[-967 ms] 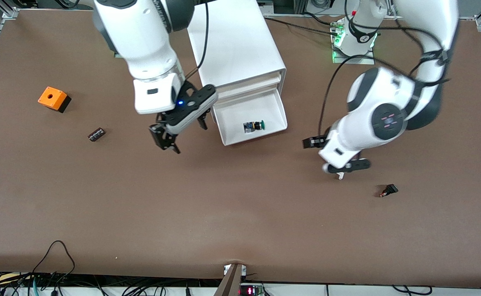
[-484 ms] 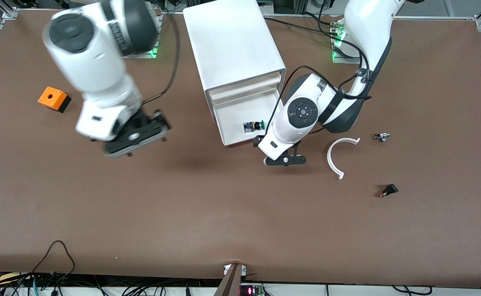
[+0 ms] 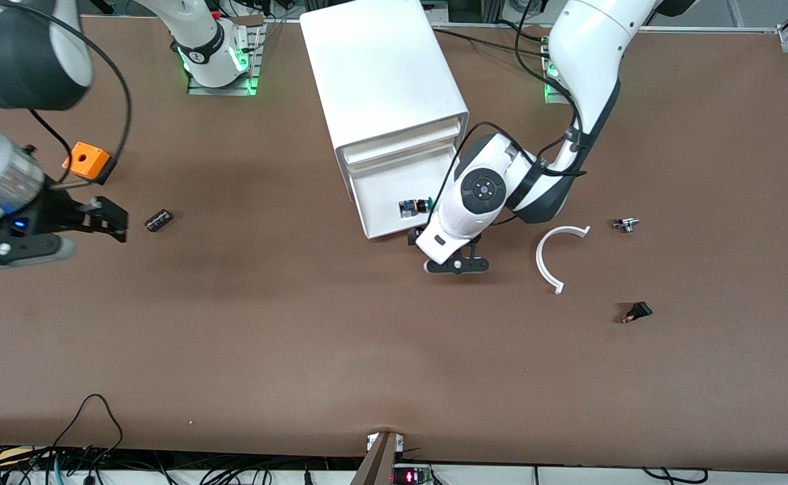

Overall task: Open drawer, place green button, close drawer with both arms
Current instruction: 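Push the drawer closed with the left gripper while the right gripper retracts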

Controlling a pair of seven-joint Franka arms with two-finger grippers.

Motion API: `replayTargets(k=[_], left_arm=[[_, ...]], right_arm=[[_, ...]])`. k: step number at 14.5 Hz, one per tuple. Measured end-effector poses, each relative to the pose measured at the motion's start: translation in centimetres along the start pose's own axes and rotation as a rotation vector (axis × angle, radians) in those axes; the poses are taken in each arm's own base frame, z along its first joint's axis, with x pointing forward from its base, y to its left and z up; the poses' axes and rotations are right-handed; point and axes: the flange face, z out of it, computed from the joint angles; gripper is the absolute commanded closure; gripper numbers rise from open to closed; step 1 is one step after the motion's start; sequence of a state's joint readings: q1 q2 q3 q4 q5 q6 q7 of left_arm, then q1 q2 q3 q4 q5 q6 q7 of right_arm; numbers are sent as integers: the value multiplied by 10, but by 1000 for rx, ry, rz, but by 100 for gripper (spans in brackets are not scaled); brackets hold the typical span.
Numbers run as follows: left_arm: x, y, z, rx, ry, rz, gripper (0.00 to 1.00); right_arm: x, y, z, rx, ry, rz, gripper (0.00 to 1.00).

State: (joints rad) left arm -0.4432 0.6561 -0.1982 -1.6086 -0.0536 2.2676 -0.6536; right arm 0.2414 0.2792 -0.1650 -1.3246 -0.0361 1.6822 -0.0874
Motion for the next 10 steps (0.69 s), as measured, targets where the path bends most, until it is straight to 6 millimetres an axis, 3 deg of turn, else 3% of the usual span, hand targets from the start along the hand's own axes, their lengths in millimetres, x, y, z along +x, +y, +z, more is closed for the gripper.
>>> replayTargets(k=[5,7,10], left_arm=[[-33,28,18,13,-17,-59,0],[-38,32,21,14,-22,-56,0],[-39,33,23,14,-26,-55,0]], right_arm=[[-41,72,-8,19,-22,64,0],[-55,81,-13,25,-22,61,0],[-74,79,-23,33,-19,46,0]])
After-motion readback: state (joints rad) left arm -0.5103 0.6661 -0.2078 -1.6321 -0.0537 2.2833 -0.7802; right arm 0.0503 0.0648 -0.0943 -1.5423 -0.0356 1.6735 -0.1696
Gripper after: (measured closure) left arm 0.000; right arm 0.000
